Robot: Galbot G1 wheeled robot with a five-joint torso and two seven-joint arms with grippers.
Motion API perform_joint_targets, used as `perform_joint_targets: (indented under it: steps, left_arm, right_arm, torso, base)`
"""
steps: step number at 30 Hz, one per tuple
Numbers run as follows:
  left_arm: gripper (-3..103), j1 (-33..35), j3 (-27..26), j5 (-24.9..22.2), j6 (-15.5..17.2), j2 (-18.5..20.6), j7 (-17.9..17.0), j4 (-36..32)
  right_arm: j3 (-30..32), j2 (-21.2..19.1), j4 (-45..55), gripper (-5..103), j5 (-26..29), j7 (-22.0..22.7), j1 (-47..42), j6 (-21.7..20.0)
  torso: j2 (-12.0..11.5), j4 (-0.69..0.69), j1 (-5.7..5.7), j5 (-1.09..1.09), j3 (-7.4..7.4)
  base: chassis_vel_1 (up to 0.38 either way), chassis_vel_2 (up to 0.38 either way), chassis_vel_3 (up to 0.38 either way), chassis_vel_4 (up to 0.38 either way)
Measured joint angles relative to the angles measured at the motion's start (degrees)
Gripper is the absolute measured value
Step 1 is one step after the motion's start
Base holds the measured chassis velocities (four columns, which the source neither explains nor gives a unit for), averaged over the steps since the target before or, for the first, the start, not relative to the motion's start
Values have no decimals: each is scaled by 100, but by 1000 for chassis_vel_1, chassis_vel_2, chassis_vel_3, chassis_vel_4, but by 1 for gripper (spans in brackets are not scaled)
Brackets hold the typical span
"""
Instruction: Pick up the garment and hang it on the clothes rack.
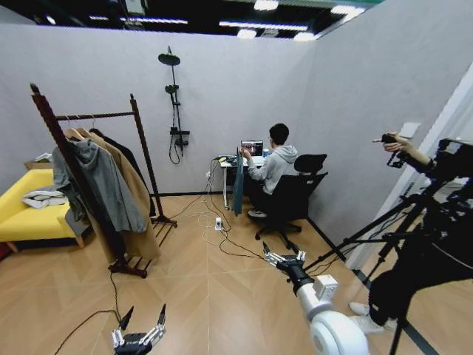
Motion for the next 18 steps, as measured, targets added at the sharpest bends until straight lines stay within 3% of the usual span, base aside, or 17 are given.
perform_joint_targets:
  steps: [18]
  left_arm:
    - [100, 0, 0, 0, 0, 0, 0, 0]
  right_arm:
    - [-101, 99, -133, 100, -125, -180, 73, 118]
  torso:
    - [1, 0, -1, 0, 0]
  base:
    - [-2, 2, 2, -3]
